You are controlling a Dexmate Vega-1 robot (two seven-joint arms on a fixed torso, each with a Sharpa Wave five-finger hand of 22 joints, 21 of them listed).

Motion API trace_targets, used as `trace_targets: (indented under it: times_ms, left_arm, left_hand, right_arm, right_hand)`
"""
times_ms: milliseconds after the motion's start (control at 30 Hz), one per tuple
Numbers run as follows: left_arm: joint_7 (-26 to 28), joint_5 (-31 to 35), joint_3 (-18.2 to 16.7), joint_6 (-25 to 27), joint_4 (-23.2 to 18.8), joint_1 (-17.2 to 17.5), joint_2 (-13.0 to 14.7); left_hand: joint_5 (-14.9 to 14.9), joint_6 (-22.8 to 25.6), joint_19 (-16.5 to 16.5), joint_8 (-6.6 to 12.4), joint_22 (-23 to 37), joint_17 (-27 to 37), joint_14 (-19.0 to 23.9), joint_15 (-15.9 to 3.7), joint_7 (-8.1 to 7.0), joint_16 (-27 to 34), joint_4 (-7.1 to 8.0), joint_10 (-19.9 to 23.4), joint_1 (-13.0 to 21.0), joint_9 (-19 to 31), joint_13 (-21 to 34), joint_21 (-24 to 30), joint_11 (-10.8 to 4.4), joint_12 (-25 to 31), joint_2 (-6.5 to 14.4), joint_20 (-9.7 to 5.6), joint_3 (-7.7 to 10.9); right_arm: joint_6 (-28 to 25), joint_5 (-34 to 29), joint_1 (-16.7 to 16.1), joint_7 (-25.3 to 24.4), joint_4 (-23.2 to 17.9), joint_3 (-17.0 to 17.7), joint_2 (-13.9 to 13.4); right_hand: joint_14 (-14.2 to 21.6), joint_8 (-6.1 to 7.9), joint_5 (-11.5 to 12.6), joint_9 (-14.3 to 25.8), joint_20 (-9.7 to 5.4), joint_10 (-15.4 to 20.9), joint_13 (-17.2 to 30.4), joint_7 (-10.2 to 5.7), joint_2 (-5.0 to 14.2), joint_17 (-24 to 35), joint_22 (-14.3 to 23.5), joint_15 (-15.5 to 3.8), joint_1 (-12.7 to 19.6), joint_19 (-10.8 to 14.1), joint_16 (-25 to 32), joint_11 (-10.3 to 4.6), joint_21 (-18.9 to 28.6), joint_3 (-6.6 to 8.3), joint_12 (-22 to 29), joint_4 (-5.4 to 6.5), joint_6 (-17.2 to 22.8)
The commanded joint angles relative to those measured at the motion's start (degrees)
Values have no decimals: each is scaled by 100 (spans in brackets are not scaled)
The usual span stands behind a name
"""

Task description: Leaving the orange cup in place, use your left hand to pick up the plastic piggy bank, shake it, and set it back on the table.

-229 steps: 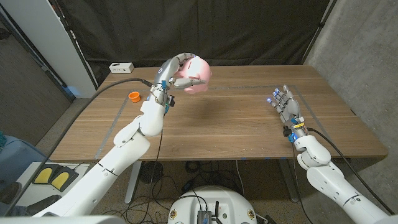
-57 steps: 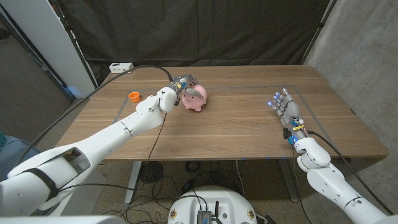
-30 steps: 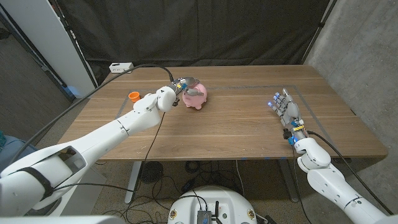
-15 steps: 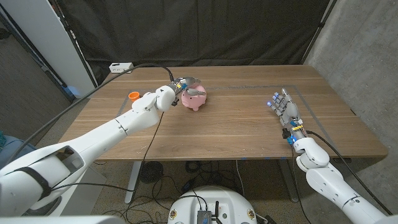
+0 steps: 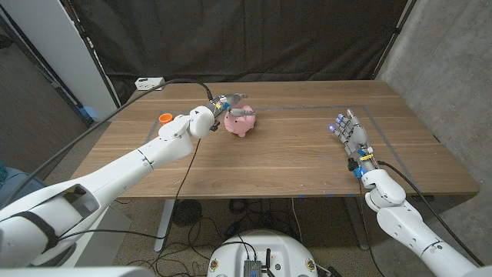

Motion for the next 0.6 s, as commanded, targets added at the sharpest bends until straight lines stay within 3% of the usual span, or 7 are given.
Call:
trace_targets:
  times_ms: [33, 167, 400, 600]
  left_arm:
    - [515, -723, -507, -581, -63, 472, 80]
    - [831, -903, -711, -744, -166, 719, 134]
    - [1236, -1177, -1034, -932, -381, 1110, 239]
    - [1519, -1450, -1299, -1136, -536, 1415, 276]
  left_hand:
    - [37, -198, -131, 19, 4, 8, -82, 29, 95, 32, 153, -34, -407, -14, -82, 50, 89, 53, -123, -23, -214]
    - [63, -218, -222, 41, -3, 0, -118, 39, 163, 31, 223, -43, -592, -25, -141, 40, 140, 59, -166, -216, -308]
    - [102, -164, -258, 78, -19, -21, -128, 62, 345, 35, 279, -19, -790, -43, -251, 68, 188, 76, -201, -689, -413]
    - [114, -91, -217, 104, -26, -28, -105, 53, 394, 43, 281, 48, -823, -47, -289, 88, 193, 101, -203, -784, -434]
  right_arm:
    - [87, -79, 8, -23, -15, 10, -10]
    - [110, -111, 3, -40, -39, 17, -16]
    - [139, -182, -13, -108, -100, 18, -10]
    - [145, -226, -6, -127, -127, 11, -17]
  right_hand:
    - [17, 22, -5, 25, -33, 31, 23, 2, 28, 23, 19, -62, 25, 76, 11, -10, 18, 17, 23, -39, 65]
    - [19, 25, -7, 24, -42, 25, 21, 19, 22, 21, 18, -67, 28, 85, 10, -3, 19, 15, 17, -42, 76]
    - [9, 26, -8, 23, -55, 13, 17, 58, 13, 17, 18, -62, 32, 82, 3, -4, 14, 11, 7, -45, 83]
    - [-1, 25, -9, 22, -69, 11, 13, 60, 8, 15, 17, -61, 35, 76, -4, 6, 9, 8, 3, -47, 86]
